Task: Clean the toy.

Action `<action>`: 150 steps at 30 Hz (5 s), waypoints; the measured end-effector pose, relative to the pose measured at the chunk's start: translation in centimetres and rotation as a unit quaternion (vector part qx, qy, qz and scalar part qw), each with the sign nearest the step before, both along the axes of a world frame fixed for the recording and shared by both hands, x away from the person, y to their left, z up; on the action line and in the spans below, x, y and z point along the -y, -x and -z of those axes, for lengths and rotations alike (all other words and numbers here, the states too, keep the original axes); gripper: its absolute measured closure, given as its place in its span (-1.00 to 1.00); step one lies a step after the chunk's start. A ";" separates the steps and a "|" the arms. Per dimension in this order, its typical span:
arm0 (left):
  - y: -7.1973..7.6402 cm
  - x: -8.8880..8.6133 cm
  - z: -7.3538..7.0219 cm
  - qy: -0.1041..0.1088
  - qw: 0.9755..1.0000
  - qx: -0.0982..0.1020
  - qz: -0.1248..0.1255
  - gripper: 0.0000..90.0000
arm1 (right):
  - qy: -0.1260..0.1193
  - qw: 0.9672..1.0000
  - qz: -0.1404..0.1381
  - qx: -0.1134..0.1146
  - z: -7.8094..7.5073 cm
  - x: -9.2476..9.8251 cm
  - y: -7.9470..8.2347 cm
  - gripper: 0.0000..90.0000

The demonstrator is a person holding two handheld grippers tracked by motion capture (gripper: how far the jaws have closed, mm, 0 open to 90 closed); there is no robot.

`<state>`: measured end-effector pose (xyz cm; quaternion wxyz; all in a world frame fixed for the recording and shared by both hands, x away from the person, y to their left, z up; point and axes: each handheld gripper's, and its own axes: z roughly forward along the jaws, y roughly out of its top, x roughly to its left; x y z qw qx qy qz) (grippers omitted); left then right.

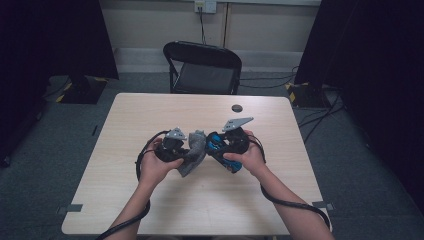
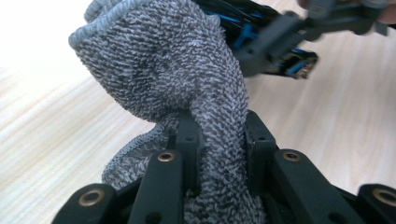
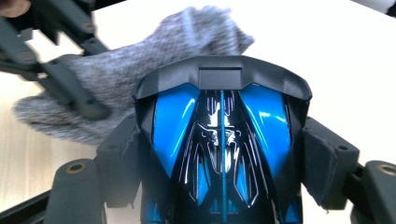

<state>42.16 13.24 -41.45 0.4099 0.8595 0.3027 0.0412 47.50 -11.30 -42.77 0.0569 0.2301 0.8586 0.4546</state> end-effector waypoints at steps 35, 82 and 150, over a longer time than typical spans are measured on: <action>-2.6 1.0 -0.7 0.013 0.999 0.002 -0.041 0.61 | -0.007 1.000 -0.018 -0.001 0.1 0.3 0.7 -0.42; -3.5 0.7 -0.3 0.024 0.999 -0.020 -0.036 0.61 | -0.009 0.999 -0.031 0.002 -0.1 0.0 1.4 -0.42; 2.0 -1.2 4.9 -0.094 0.995 0.011 0.002 -0.41 | 0.000 1.000 0.026 0.001 -0.3 2.9 -0.7 -0.42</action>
